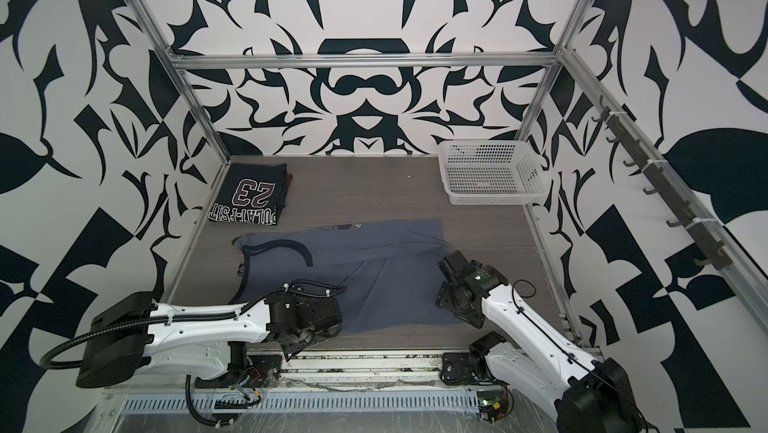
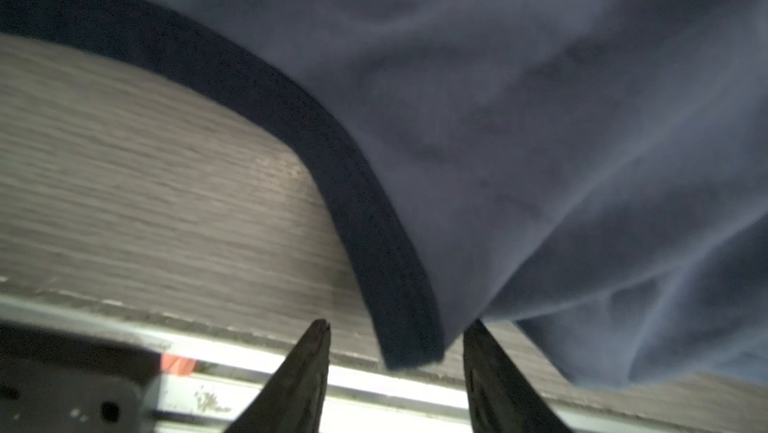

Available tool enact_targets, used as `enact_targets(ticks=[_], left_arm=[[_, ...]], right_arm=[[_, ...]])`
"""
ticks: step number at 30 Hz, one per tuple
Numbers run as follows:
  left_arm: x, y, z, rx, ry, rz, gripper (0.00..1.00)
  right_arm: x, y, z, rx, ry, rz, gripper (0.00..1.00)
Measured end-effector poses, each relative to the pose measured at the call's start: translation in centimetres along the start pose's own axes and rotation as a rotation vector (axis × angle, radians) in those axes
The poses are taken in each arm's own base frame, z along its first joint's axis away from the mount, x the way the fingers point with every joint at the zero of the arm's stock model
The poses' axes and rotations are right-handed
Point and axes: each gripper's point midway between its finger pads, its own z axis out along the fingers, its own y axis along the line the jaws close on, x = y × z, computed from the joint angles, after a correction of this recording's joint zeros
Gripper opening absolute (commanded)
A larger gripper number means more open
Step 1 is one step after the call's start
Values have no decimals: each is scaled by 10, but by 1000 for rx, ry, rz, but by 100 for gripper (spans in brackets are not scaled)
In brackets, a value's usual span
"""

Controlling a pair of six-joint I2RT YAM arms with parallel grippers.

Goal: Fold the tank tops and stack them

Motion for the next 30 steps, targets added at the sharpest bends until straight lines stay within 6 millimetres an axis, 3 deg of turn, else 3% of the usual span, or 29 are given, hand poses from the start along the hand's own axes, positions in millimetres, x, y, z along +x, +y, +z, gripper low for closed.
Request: enact_targets(ticks=[12, 22, 30], left_arm=[[-12, -3, 10, -26, -20, -14, 35], [-17, -10, 11, -27, -29, 10, 20], [-18, -15, 10, -30, -34, 31, 0]], right_arm=[[9, -2, 27, 40, 38, 48, 68], [10, 2, 31, 41, 35, 59, 37], [8, -2, 30, 58, 19, 53, 10]])
